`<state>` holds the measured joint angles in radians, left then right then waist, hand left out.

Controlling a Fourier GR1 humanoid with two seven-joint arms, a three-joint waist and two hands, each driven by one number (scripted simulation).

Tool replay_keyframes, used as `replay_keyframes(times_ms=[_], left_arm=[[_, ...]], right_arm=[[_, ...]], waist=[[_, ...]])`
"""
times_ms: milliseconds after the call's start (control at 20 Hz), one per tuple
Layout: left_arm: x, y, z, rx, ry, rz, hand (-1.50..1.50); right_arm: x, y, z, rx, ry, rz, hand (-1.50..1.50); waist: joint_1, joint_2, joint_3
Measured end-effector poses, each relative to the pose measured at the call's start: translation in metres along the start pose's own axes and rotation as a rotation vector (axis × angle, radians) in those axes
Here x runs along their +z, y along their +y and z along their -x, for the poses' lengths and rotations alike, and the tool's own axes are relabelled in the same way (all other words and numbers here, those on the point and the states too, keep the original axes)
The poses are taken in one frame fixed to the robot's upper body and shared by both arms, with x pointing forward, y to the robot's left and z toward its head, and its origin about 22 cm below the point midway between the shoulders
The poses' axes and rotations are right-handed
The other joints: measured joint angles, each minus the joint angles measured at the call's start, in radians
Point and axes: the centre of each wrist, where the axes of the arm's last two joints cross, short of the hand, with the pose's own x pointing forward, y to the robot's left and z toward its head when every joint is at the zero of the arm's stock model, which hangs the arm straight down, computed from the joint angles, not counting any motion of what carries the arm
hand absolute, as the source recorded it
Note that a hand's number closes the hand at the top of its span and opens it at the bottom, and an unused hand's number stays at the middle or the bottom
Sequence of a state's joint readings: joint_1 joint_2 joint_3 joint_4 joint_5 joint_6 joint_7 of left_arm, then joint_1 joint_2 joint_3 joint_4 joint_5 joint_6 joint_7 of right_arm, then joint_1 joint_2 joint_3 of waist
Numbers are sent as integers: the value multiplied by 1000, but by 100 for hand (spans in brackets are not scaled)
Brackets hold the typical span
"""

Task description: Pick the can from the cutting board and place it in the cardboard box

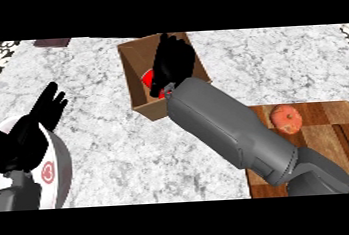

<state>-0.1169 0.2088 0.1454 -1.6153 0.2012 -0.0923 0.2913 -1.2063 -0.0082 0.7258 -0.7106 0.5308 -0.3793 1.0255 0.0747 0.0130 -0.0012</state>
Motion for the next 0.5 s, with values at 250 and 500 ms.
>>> replay_keyframes(times_ms=[250, 500], left_arm=[[5, 6, 4, 1, 8, -16, 0], [13, 12, 10, 4, 14, -38, 0]], right_arm=[[1, -10, -5, -242, -37, 147, -150], [3, -17, -4, -460, -8, 250, -150]], waist=[[-13, -6, 1], [-42, -14, 1]])
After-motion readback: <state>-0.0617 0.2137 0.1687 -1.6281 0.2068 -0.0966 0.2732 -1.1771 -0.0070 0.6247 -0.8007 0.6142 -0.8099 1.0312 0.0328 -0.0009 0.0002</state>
